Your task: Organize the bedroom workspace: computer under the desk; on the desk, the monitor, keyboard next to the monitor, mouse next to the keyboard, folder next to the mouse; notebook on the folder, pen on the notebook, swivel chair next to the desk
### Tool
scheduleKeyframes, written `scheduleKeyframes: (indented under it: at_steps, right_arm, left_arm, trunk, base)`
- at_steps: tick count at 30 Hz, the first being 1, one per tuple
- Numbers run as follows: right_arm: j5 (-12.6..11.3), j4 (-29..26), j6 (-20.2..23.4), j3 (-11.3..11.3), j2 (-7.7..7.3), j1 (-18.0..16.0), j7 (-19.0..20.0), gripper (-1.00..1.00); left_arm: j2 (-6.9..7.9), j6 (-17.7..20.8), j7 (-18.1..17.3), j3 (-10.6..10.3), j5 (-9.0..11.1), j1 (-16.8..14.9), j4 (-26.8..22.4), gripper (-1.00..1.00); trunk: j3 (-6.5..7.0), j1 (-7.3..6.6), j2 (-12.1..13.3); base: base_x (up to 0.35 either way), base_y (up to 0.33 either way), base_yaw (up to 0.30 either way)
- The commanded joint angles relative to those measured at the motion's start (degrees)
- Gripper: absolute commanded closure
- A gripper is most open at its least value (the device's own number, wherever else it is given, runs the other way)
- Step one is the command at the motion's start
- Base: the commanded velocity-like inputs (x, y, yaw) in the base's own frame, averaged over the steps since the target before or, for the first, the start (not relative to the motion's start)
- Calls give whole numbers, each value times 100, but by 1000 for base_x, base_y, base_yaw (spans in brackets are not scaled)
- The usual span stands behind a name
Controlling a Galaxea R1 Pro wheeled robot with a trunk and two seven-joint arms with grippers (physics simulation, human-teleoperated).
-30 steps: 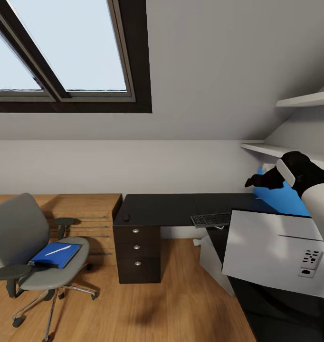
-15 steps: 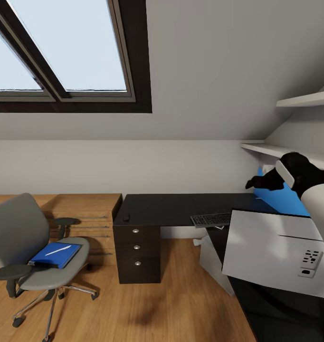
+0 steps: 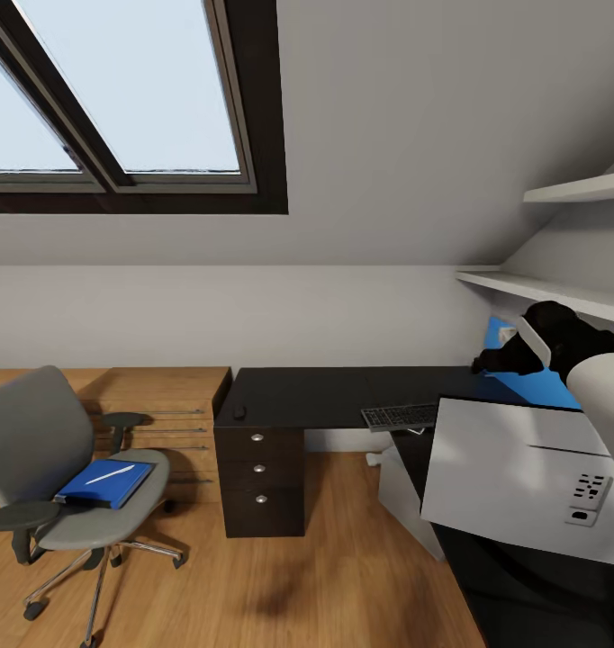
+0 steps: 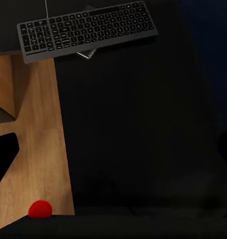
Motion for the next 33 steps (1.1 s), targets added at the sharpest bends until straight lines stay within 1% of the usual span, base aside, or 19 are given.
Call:
scheduleKeyframes:
  at_steps: [1,4,6,8,9,10,12,17,21,27,29,30,33]
  right_arm:
    - [-31,-4,18,50,-7,-6,10,-100]
    - [-34,3,18,72,-7,-6,15,-100]
    - [-26,206,18,95,9,0,9,-100]
    - [11,288,18,111,25,1,1,-100]
    - [101,375,24,153,67,1,0,-100]
    - [120,395,27,162,83,1,0,-100]
    - [133,418,30,167,95,2,1,-100]
    - [168,724,21,184,162,7,8,-100]
    - [191,782,19,190,188,16,14,-100]
    - [219,793,18,196,197,120,14,-100]
    - [223,796,18,223,196,127,12,-100]
    - [225,799,18,321,196,136,12,-100]
    - [226,799,18,378,198,141,15,-100]
  left_arm:
    - [2,-12,50,-50,2,-4,-4,-100]
    - [2,-11,49,-51,2,-4,-4,-100]
    - [2,-5,48,-51,2,-4,-5,-100]
    - [2,-4,48,-52,2,-4,-5,-100]
    - [2,-4,48,-52,2,-4,-5,-100]
    - [2,-4,50,-52,2,-4,-4,-100]
    - [2,-4,51,-50,2,-4,-4,-100]
    - [2,-3,54,-51,2,-4,-5,-100]
    - [2,-3,52,-49,2,-4,-6,-100]
    - [2,-4,50,-47,2,-4,-5,-100]
    - [2,-4,51,-49,2,-4,-4,-100]
    - [2,-4,49,-51,2,-4,-4,-100]
    - [2,-3,49,-51,2,-4,-4,-100]
  trunk:
    - [-11,2,-9]
    - [-11,2,-9]
    - [-11,2,-9]
    - [-11,2,-9]
    - [-11,2,-9]
    - [-11,2,-9]
    - [-11,2,-9]
    - [-11,2,-9]
    - [-11,2,-9]
    - [-11,2,-9]
    - [-11,2,-9]
    - [-11,2,-9]
    - [-11,2,-9]
  base:
    - [38,0,0]
    - [254,0,0]
    - [137,0,0]
    - [62,0,0]
    - [18,0,0]
    - [11,0,0]
    - [8,0,0]
    - [1,0,0]
    - [0,0,0]
    - [0,0,0]
    - [-16,0,0]
    - [-221,0,0]
    - [-251,0,0]
